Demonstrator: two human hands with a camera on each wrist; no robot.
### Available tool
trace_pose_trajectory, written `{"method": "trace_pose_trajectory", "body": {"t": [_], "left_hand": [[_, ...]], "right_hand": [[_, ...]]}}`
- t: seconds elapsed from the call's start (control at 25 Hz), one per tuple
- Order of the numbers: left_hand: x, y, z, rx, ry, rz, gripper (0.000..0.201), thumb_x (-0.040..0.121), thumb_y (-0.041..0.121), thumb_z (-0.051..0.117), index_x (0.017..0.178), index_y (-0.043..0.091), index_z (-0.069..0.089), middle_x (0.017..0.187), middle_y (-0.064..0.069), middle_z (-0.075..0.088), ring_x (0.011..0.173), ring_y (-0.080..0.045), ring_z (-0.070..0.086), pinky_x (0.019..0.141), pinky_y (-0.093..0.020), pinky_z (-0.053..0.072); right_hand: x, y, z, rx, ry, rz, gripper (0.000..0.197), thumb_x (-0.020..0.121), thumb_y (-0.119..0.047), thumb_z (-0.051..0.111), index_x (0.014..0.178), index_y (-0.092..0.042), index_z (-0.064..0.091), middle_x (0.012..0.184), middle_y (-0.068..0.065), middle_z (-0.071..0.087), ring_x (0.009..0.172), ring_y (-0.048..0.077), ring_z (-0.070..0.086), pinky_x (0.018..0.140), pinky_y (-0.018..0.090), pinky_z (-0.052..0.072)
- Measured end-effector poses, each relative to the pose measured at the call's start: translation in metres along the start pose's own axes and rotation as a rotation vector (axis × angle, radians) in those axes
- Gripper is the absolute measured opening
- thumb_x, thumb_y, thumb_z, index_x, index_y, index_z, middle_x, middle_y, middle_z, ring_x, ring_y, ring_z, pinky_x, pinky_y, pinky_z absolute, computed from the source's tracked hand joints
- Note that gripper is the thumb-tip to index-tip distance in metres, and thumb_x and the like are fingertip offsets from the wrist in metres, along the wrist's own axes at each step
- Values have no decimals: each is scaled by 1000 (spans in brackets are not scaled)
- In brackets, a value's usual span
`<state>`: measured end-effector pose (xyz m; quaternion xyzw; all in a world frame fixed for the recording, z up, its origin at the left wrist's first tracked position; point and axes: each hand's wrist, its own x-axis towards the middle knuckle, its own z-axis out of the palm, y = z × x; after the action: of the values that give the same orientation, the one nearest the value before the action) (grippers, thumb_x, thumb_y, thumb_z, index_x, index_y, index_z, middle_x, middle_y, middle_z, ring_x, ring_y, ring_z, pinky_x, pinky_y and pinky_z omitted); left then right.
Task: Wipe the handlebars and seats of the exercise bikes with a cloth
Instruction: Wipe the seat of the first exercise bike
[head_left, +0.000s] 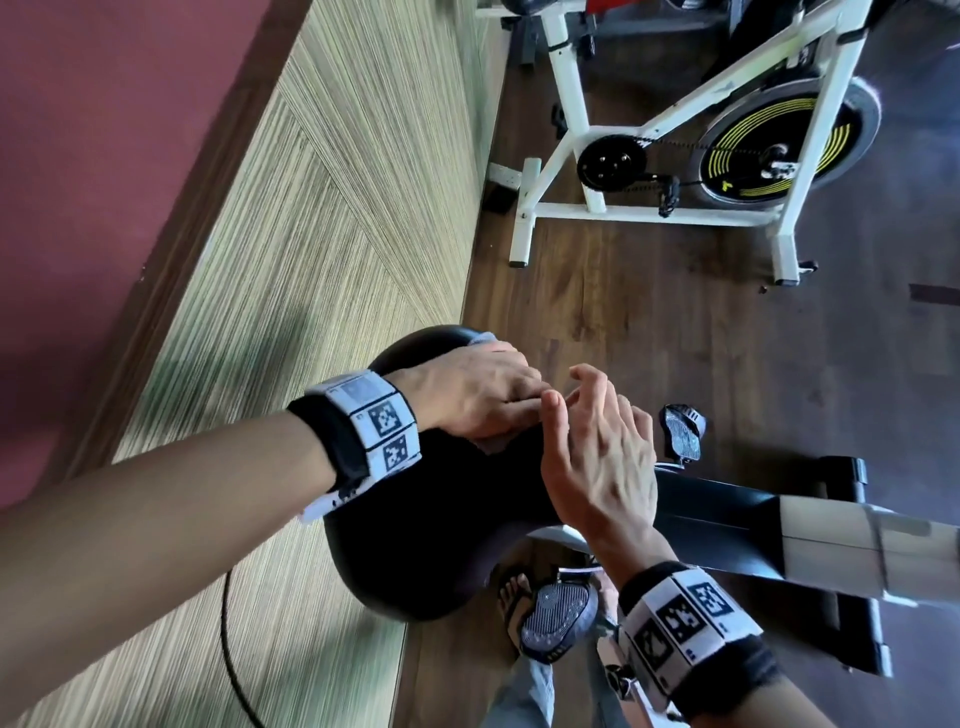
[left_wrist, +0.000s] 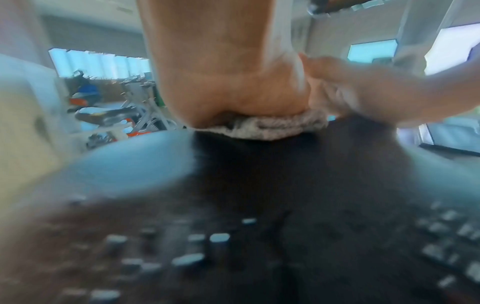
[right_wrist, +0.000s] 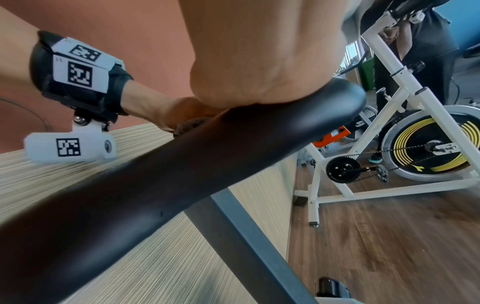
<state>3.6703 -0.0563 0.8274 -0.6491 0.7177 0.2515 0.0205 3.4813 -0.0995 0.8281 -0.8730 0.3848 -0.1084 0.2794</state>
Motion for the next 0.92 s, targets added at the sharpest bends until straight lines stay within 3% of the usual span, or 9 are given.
{"method": "trace_pose_trajectory", "body": {"t": [0.08,0.24,0.32,0.44,0.6,0.68,0.76,0.92], "left_hand": [[-4,-13,-4,-58,72,-56,62,100,65,15,112,33,66,104,17,62,108,-10,54,107,-42,35],[-16,-40,2,-262,232,-413,57,97,58,21,127,29,60,118,8,59,114,-20,55,102,-46,43],[-16,-42,2,-269,241,-499,58,98,58,20,125,24,58,122,-3,62,115,-27,57,99,-45,44],[-20,-45,-1,-371,262,-623,50,105,52,25,125,21,59,124,-8,64,116,-29,59,97,-40,44],[-52,-47,-10,-564,258,-777,57,106,52,20,134,18,56,131,3,61,124,-19,56,105,-34,39],[-68,-40,-11,-619,266,-818,53,111,41,19,138,8,51,136,-4,57,125,-23,54,103,-32,36],[-81,-32,-5,-659,337,-903,51,112,38,22,137,3,48,136,-20,57,125,-35,54,102,-40,39],[-103,-17,18,-764,452,-1001,52,110,46,21,129,4,47,119,-24,63,109,-38,61,91,-41,46]], "right_hand": [[-1,2,-2,7,-48,-15,62,101,-63,10,126,-19,46,115,-1,64,107,23,58,102,41,36],[4,-12,-1,-95,-97,-54,53,101,-57,18,113,-20,53,106,0,62,100,26,59,97,42,38],[4,-28,6,-122,-121,-105,55,102,-54,22,123,-16,55,112,5,65,102,29,60,93,43,42],[-4,-36,17,-246,-224,-192,68,104,-53,22,148,-8,44,147,18,54,123,31,59,102,40,46],[-4,-36,19,-307,-252,-219,69,105,-52,24,155,-6,35,155,23,43,130,33,54,107,40,44],[-2,-38,20,-318,-247,-229,70,105,-52,22,157,-7,30,157,23,40,130,34,52,107,41,43],[-2,-37,21,-322,-258,-237,69,105,-52,23,158,-7,27,158,23,38,131,35,50,107,43,42],[-2,-38,23,-323,-239,-236,70,104,-53,23,157,-8,27,156,22,39,129,36,50,106,45,43]]}}
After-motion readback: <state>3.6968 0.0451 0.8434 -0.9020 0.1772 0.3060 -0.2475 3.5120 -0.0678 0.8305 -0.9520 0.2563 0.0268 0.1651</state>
